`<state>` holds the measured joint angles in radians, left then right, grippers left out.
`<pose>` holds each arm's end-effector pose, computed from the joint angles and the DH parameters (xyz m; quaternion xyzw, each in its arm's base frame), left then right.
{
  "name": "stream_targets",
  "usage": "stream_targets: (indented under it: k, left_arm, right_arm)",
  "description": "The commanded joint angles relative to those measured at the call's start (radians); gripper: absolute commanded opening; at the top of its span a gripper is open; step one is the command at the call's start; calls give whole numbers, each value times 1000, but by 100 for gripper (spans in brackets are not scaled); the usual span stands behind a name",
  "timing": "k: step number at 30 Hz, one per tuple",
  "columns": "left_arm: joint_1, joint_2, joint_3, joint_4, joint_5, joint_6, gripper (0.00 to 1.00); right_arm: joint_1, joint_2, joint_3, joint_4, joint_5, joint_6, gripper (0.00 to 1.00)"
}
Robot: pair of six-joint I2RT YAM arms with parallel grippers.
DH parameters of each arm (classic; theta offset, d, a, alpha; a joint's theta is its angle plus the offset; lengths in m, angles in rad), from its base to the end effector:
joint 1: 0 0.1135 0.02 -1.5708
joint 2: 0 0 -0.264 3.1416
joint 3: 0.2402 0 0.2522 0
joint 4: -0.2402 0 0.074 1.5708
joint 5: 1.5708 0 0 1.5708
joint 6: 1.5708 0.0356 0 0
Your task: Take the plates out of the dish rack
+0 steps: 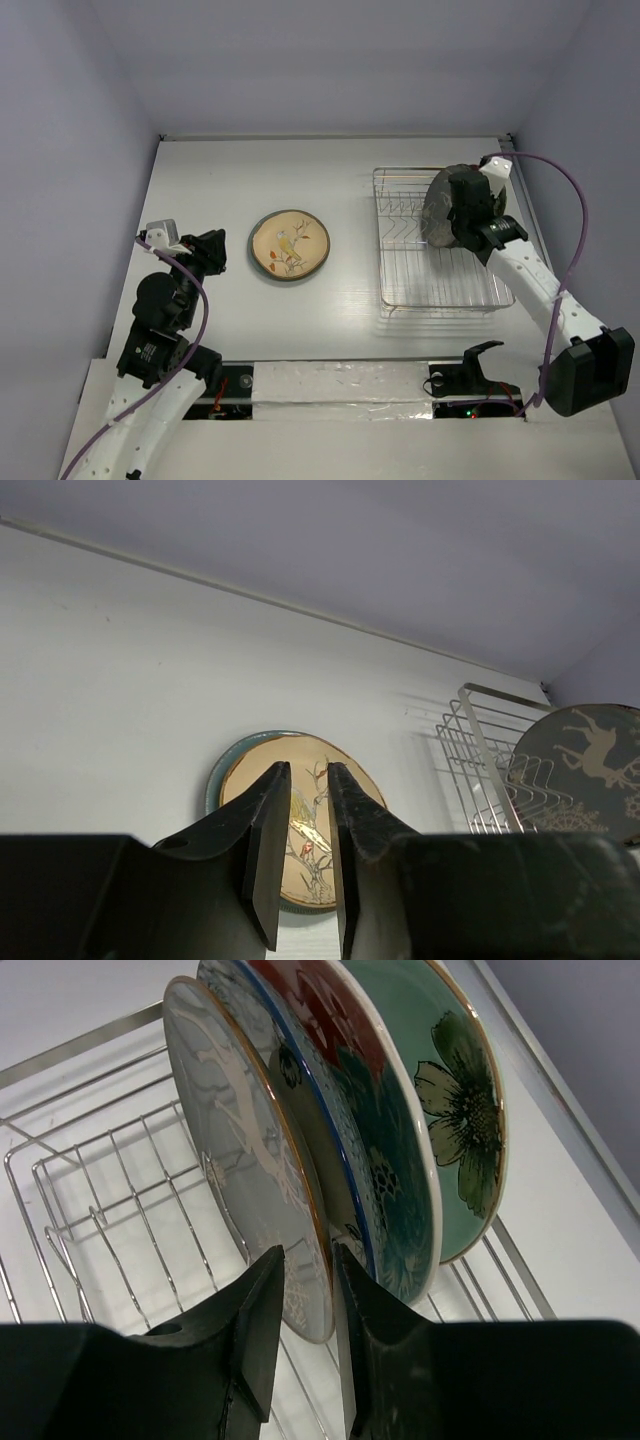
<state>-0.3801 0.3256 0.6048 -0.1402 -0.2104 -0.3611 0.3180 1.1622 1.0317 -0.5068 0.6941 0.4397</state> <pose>0.0924 -0.0289 0.3382 -0.0730 0.6534 -0.2075 0.7244 0.2420 0.0557 0.3231 0.2038 0.8289 -0.1257 0.5055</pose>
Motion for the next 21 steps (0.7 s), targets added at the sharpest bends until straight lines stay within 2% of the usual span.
stream_targets:
  k: [1,16,19,20,21]
  left_arm:
    - [-14,1,9,30,3,-1,19]
    - [-14,4,10,28,3,2,20]
    - [-14,9,10,28,3,2,20]
    - [-14,10,10,27,3,2,20]
    - [-14,7,10,28,3,1,20]
  right_arm:
    - [-26,10,-5,80,-37,-32,32]
    - [-45,228,71,111,38,-73,35]
    - [-45,243,96,100,61,-94,24]
    - [-45,240,102,97,61,-101,15]
    - [-45,232,108,93,61,-113,11]
